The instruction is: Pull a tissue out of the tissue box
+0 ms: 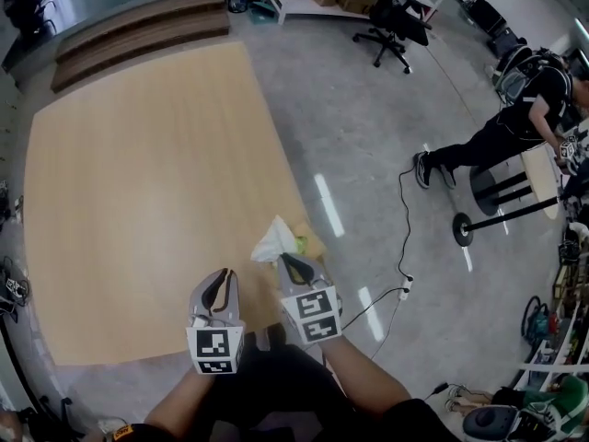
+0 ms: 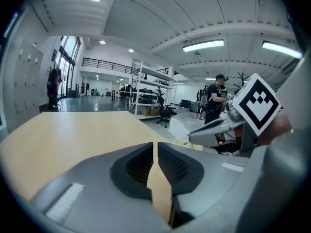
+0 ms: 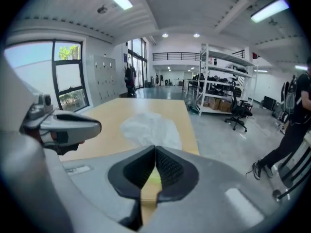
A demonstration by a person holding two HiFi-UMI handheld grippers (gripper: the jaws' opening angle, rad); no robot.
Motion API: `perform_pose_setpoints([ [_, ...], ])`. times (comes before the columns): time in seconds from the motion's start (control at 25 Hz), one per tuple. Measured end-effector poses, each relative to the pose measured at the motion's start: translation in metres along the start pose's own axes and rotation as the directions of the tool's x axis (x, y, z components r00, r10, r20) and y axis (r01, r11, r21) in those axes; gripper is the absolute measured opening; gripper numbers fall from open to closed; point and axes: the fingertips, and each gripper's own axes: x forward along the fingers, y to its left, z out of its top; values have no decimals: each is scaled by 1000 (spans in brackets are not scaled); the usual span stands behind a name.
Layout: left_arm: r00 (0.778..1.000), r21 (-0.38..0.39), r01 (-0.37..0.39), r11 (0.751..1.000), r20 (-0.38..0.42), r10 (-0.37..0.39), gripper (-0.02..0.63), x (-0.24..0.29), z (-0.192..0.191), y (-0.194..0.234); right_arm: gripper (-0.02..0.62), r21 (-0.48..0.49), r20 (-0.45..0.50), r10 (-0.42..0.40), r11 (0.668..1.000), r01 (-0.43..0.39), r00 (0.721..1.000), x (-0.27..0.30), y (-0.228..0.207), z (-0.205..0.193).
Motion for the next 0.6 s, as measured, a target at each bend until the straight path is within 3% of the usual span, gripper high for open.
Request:
perform_pose_setpoints([
  [0.32,997,-4,-73,997,34,73,18,-52,2,-21,-2,43,249,43,998,-56,967,-68,13,34],
  [0.6,989,-15,-140,990,46,140,18,-100,-17,-49,-3,8,313,118,992,-126,943,-112,34,-5],
])
